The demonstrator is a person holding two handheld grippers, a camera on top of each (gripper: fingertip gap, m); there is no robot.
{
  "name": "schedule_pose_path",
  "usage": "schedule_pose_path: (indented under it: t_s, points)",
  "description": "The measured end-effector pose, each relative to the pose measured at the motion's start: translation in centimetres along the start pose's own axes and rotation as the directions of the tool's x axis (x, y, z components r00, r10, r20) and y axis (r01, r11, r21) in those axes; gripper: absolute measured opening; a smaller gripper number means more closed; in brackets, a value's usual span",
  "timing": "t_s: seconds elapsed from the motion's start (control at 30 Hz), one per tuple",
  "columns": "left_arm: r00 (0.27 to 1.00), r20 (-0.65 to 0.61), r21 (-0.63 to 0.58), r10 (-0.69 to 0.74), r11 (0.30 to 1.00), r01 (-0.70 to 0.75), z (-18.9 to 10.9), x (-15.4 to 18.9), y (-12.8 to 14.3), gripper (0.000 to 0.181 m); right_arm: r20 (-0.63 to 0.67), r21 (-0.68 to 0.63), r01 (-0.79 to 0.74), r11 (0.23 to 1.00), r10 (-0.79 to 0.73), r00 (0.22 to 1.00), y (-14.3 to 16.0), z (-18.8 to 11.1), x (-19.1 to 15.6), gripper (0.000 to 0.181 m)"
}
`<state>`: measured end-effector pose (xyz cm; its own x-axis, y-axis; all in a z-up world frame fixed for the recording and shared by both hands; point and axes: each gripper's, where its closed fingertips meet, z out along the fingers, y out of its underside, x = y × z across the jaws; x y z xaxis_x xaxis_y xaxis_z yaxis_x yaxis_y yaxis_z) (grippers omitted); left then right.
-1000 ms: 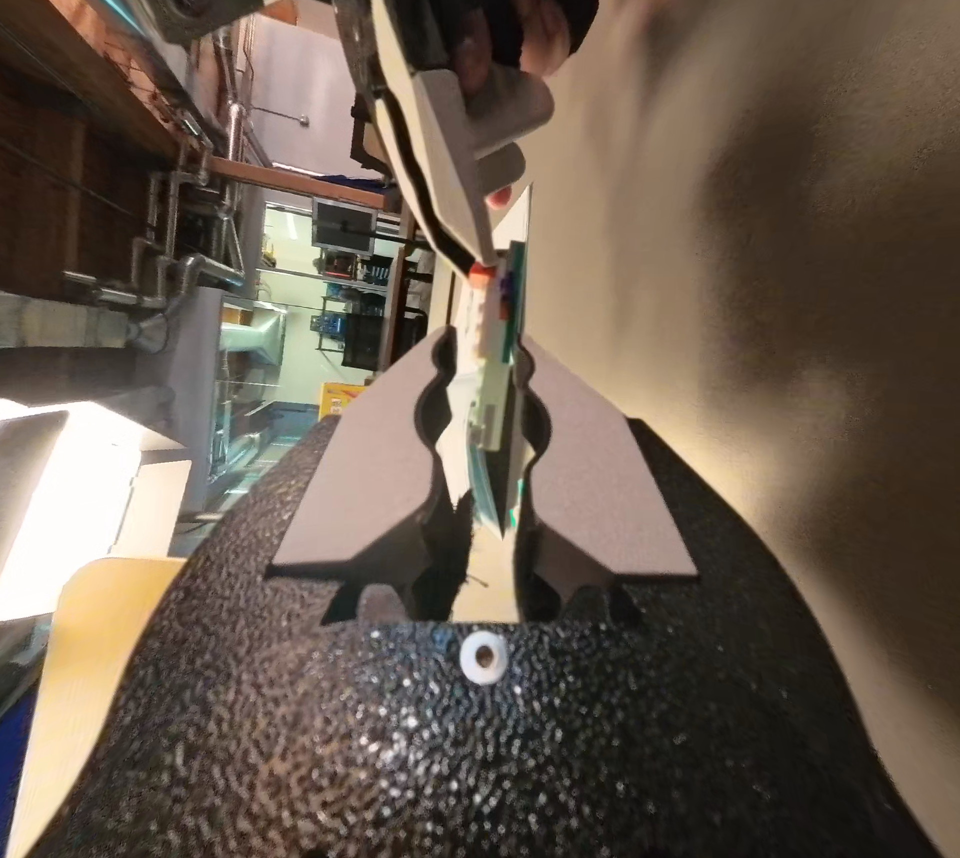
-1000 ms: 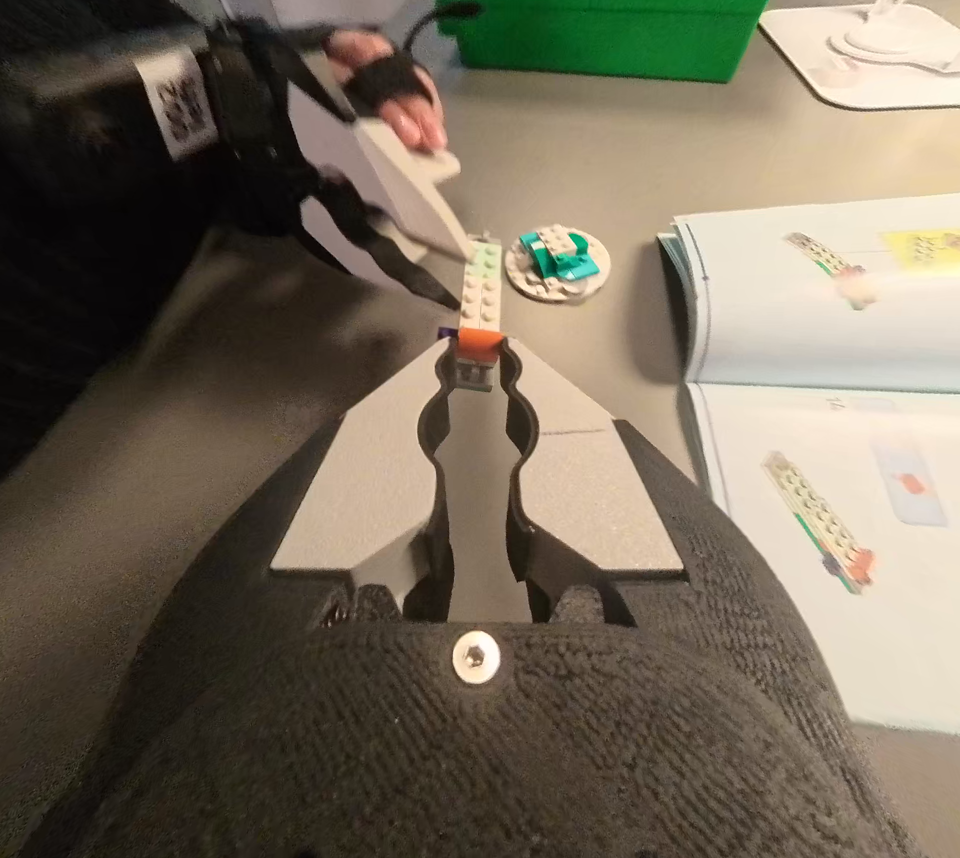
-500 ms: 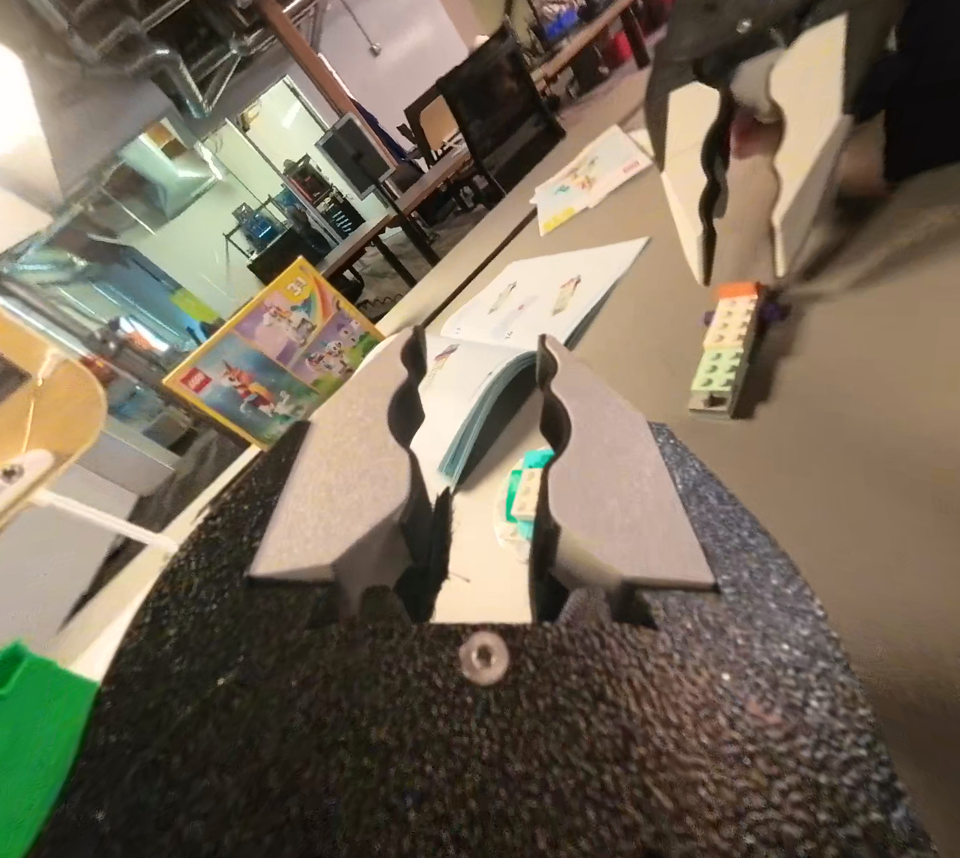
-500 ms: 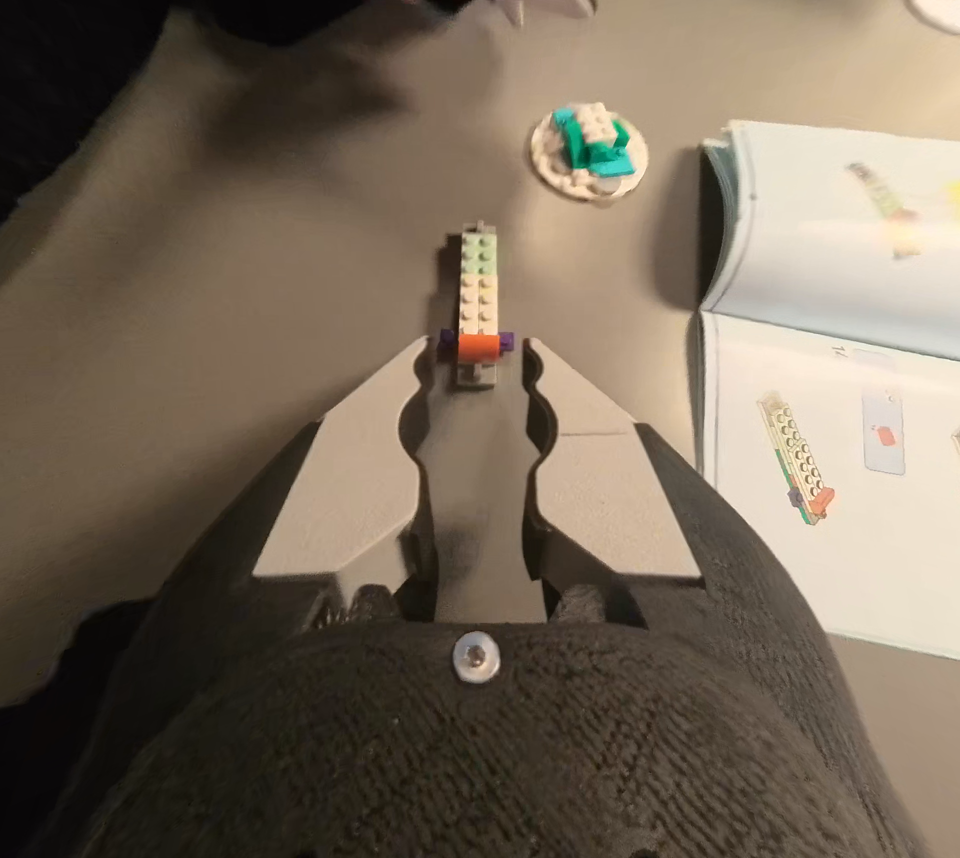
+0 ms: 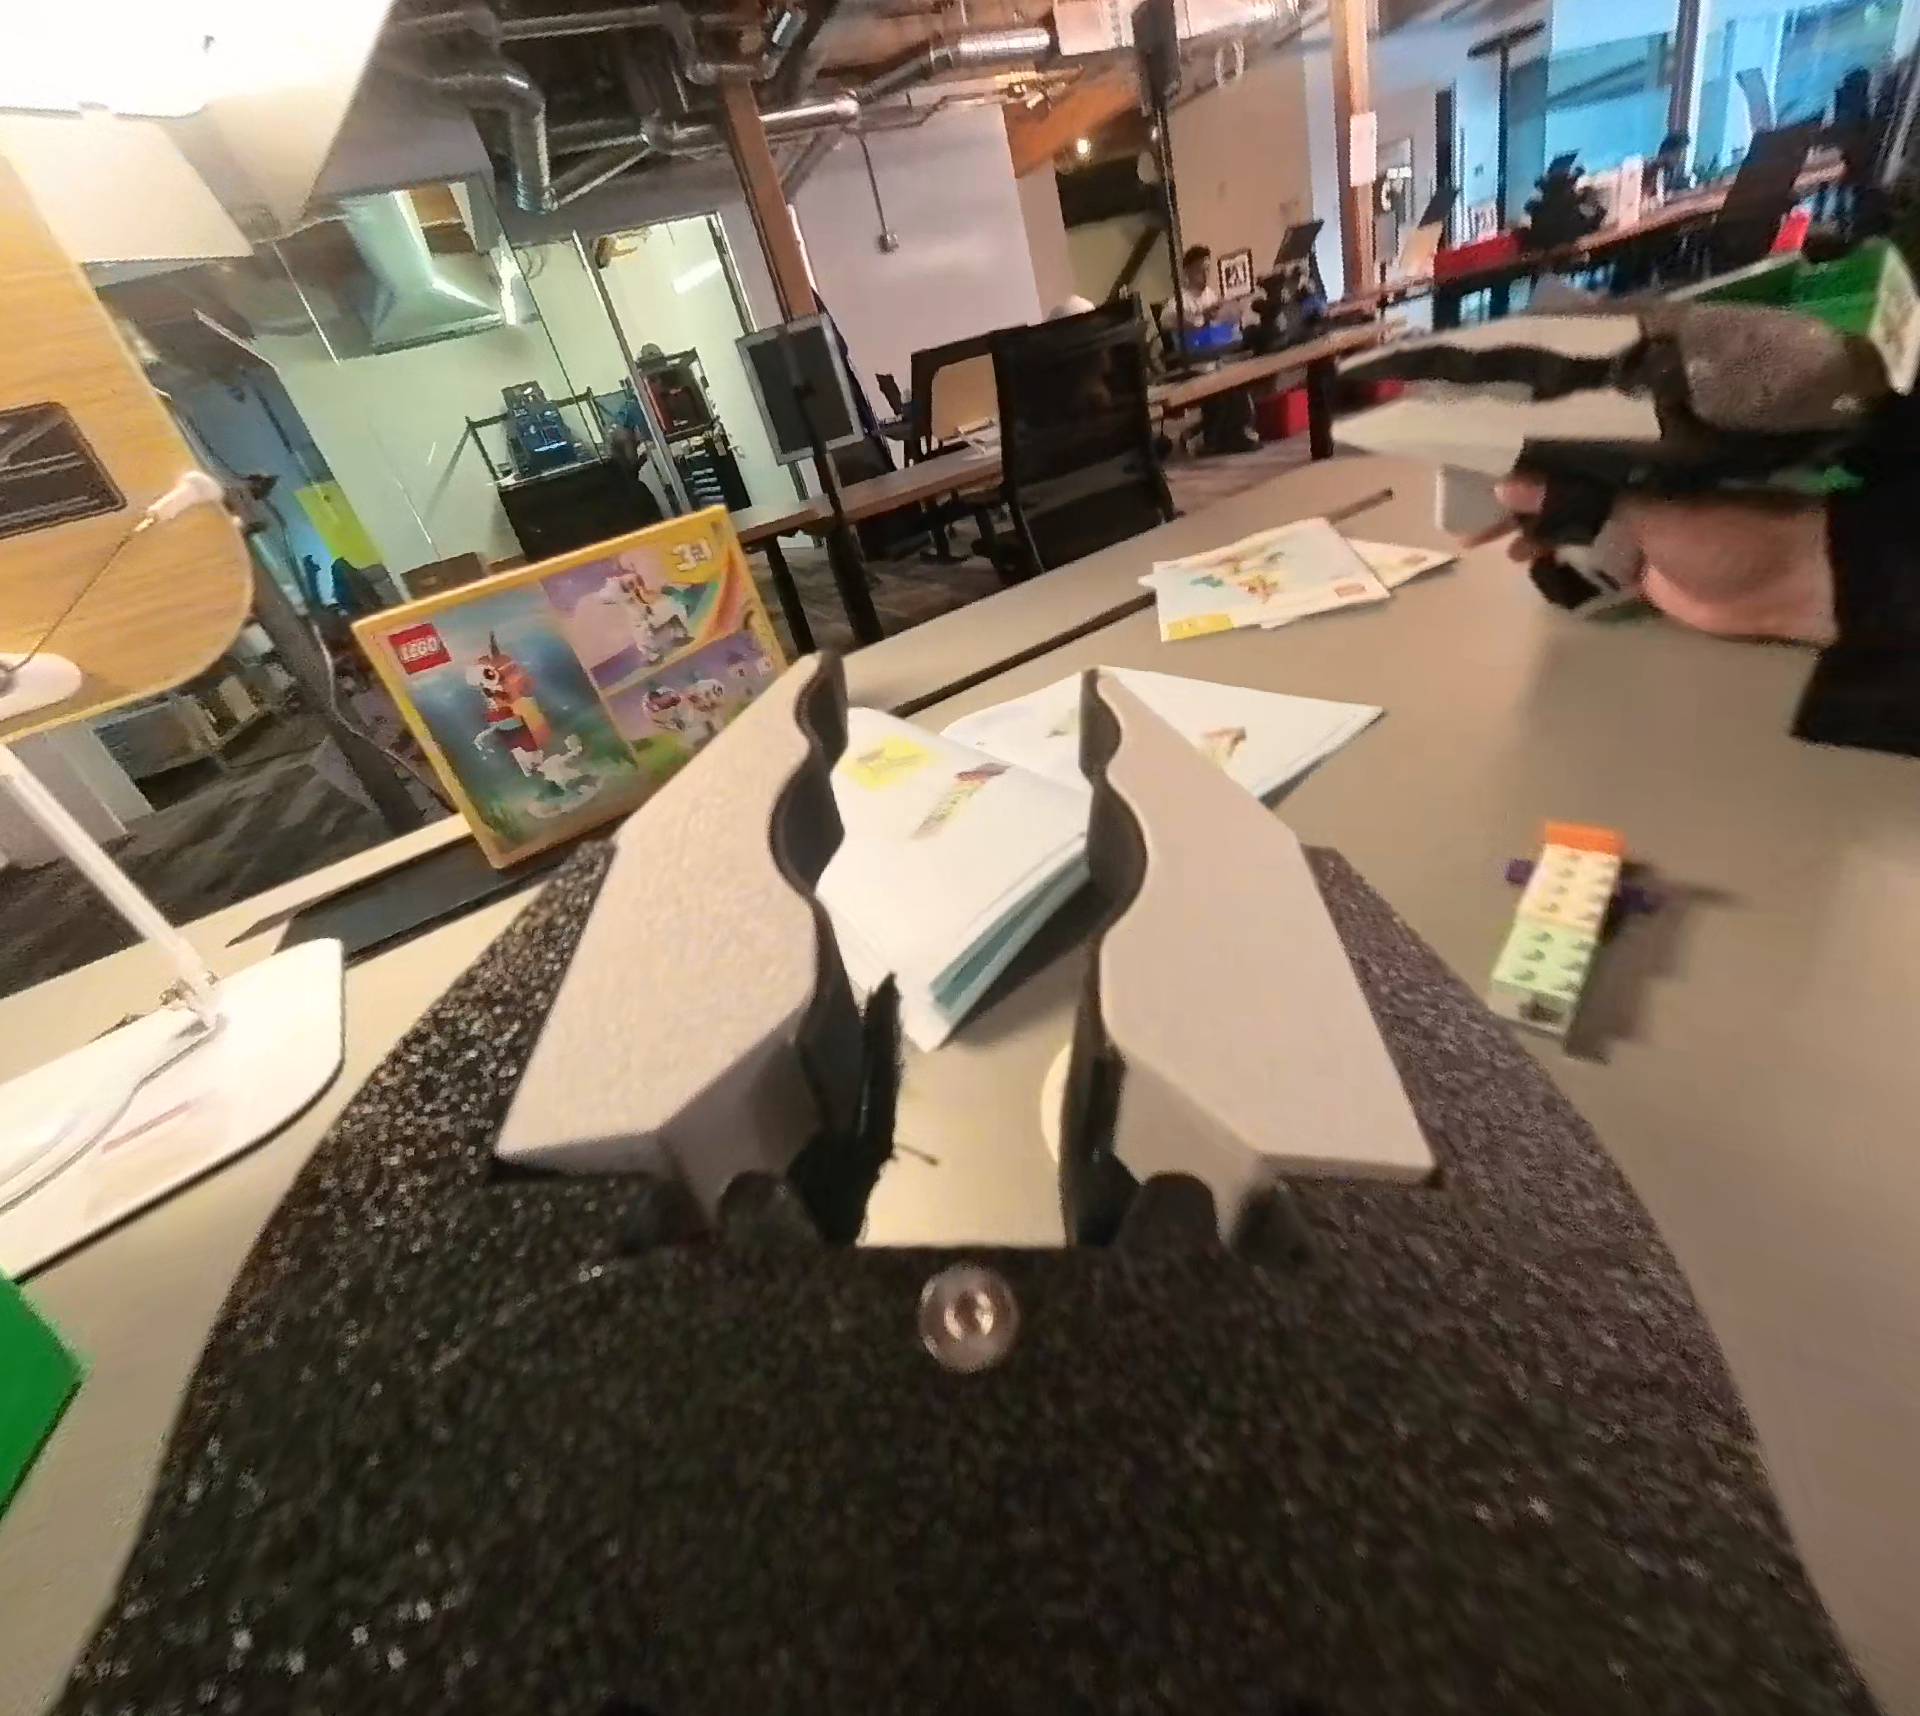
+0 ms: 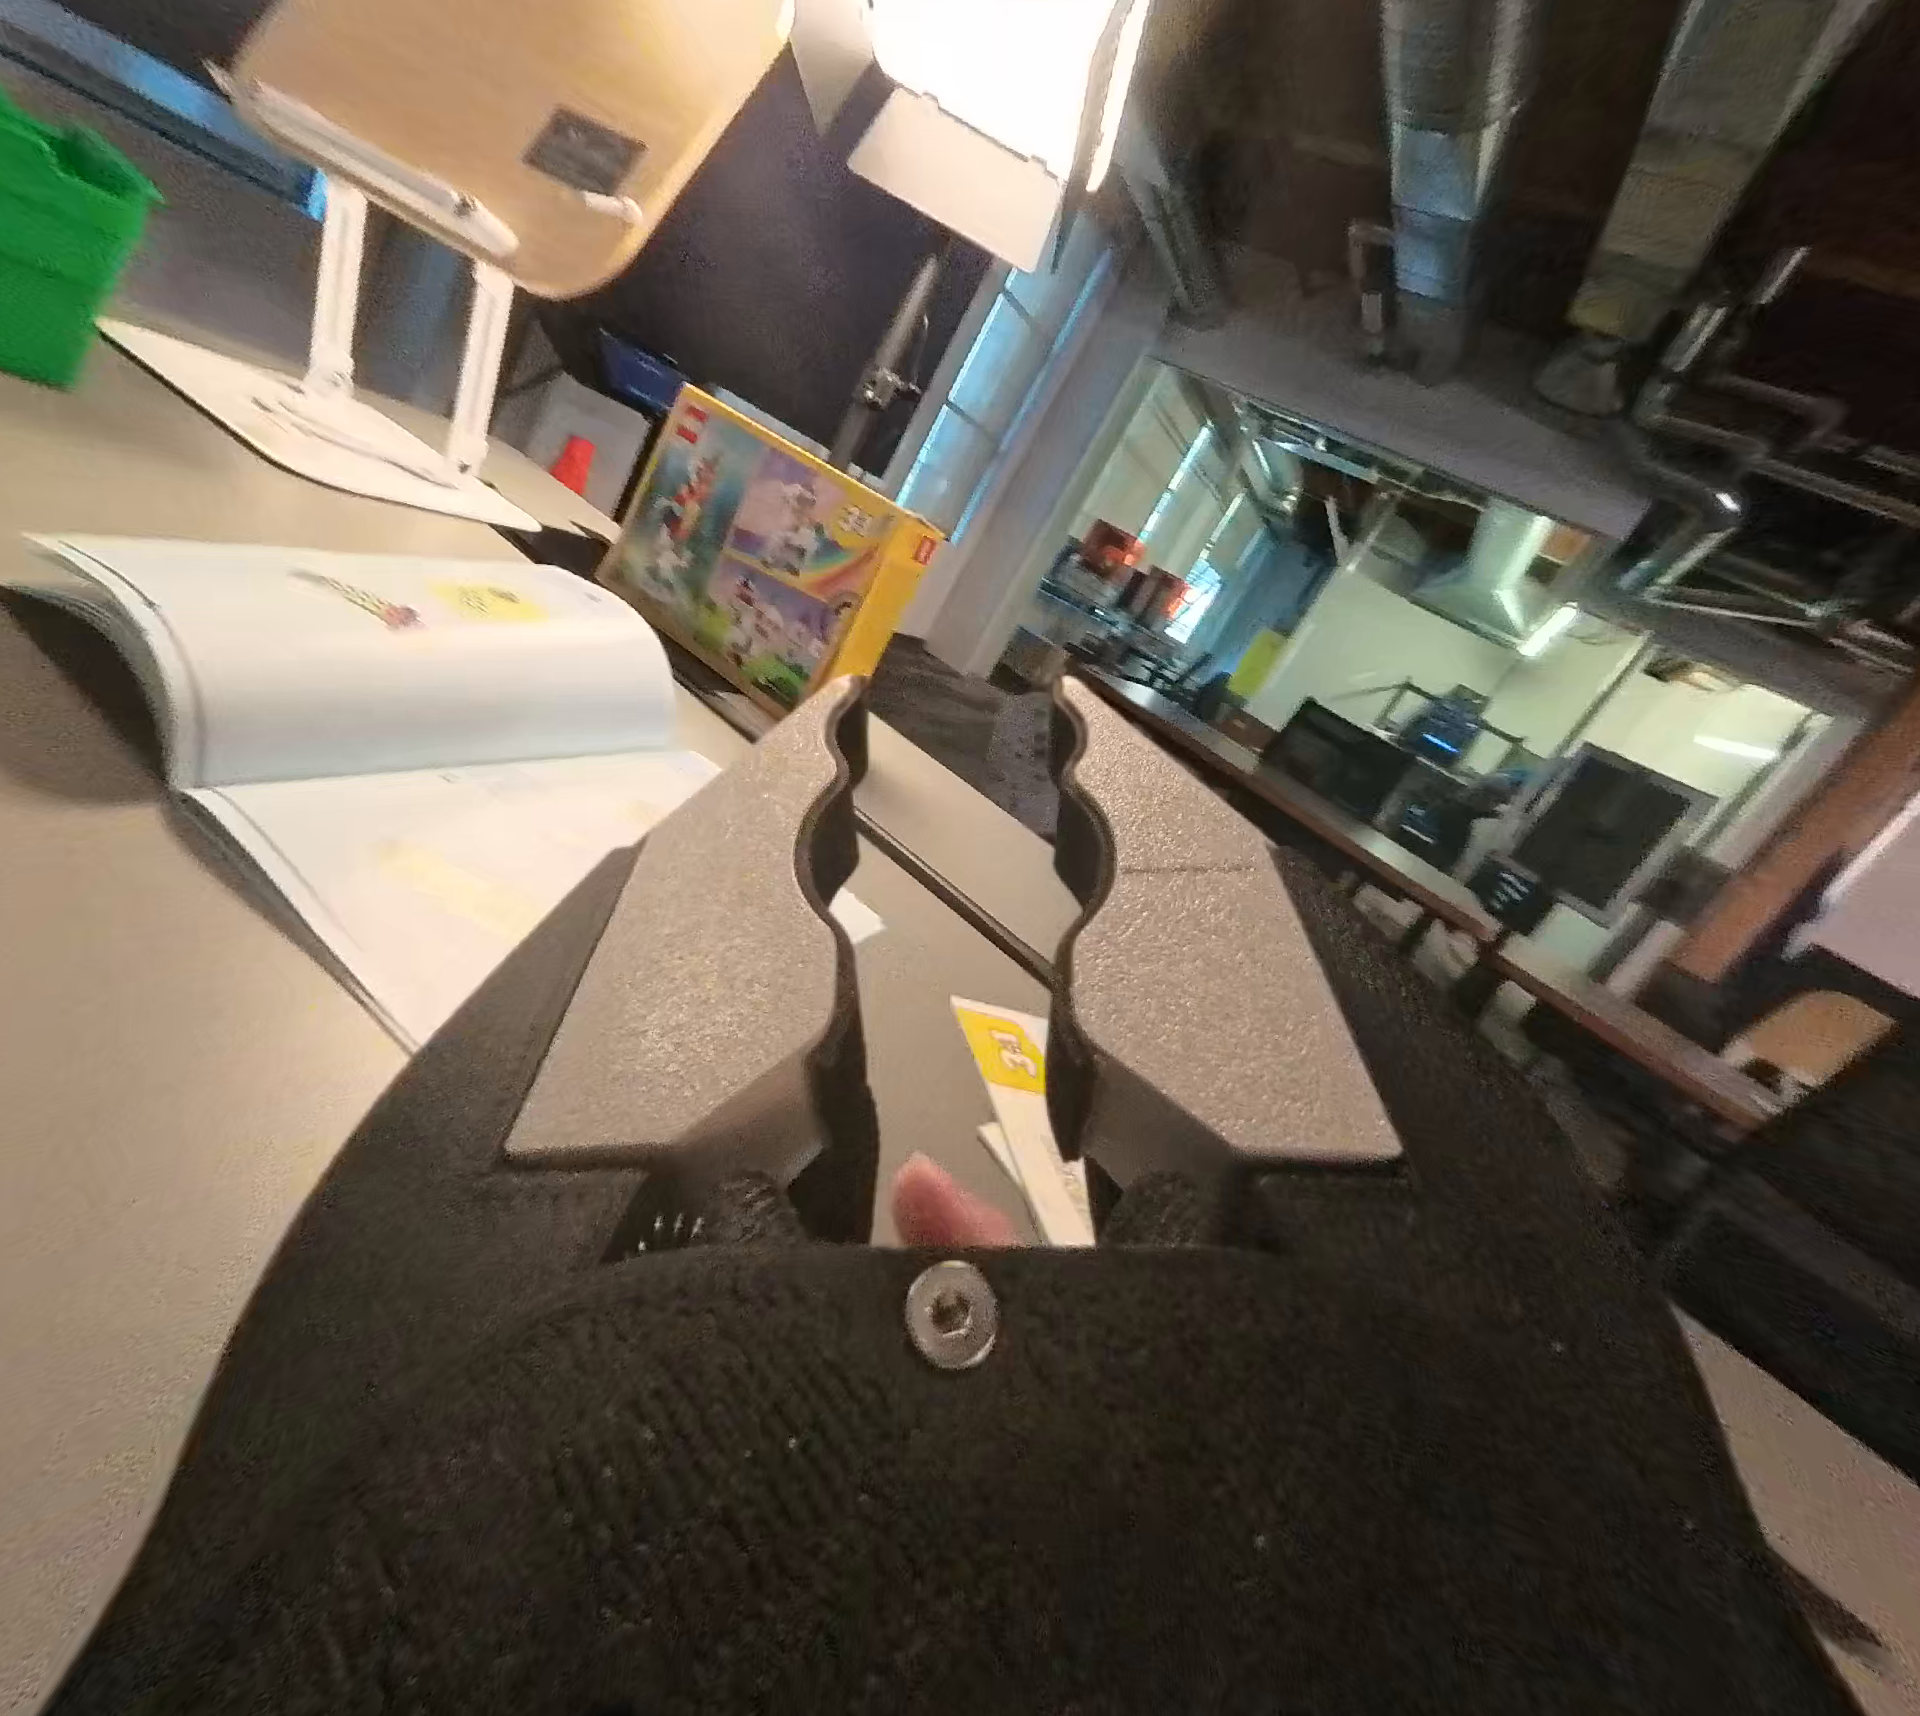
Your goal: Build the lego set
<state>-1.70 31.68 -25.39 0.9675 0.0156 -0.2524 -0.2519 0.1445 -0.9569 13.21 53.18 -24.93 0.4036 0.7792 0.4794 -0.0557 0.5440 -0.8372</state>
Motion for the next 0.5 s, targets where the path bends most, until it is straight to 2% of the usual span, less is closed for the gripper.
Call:
schedule_pose_path:
  t_s: [0.2,0.33,0.5]
  points:
    - [0.998,0.021,0.106,-0.066,0.992,0.063,3.5,-4.3,0.0,0.043,-0.066,-0.139,0.17,0.976,-0.181,0.981,1.9,0.3,0.7,0.03]
    - [0.993,0.044,0.12,-0.109,0.987,0.103,7.1,-7.3,1.3,0.042,-0.193,-0.227,0.174,0.958,-0.22,0.956,2.8,-0.5,3.2,0.03]
    - [0.997,-0.05,0.091,-0.062,0.994,0.066,10.1,-6.8,2.1,0.03,-0.268,-0.293,0.14,0.946,-0.222,0.937,2.7,-1.0,3.1,0.026]
